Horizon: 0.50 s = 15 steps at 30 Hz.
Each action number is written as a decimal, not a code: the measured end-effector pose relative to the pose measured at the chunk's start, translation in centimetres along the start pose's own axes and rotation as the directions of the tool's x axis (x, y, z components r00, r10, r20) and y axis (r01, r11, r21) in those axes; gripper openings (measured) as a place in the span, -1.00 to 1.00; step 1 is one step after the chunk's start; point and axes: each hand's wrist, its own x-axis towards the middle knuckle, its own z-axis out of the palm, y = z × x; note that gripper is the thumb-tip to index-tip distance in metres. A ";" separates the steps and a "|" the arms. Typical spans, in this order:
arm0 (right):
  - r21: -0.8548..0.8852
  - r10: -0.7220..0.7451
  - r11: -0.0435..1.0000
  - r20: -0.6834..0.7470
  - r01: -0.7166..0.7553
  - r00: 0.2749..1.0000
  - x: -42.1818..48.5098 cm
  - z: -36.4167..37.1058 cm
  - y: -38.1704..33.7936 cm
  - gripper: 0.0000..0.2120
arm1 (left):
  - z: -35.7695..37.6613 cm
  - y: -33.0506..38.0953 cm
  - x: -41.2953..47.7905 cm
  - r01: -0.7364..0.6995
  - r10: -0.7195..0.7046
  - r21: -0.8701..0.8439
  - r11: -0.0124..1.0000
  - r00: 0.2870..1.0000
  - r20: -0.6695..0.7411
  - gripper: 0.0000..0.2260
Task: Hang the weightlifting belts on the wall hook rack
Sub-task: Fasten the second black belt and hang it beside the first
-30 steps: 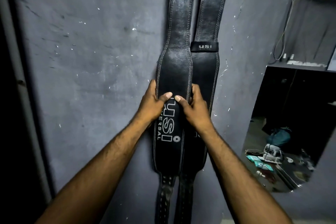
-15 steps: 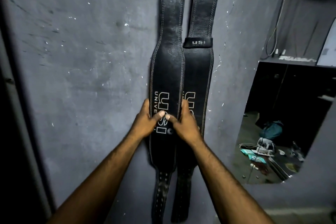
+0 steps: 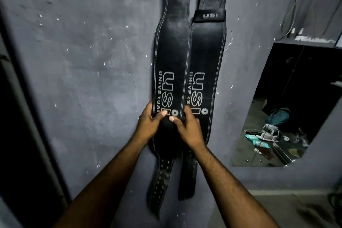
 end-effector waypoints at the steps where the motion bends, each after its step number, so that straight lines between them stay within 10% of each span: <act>1: 0.020 -0.002 1.000 -0.018 0.002 1.000 0.0 0.0 0.1 -0.65 | 0.1 0.0 -0.1 0.002 -0.002 -0.008 1.000 1.000 -0.006 -0.56; 10: 0.235 0.056 0.972 -0.333 0.025 0.941 -4.6 2.2 2.3 -0.74 | -0.3 -6.0 -5.2 0.236 -0.237 0.049 0.970 0.971 0.017 -0.92; 15: 0.413 0.302 0.887 -0.175 -0.208 0.937 -9.4 6.6 9.6 -0.76 | -1.6 -12.0 -11.6 0.602 -0.607 -0.100 0.792 0.794 -0.029 -0.96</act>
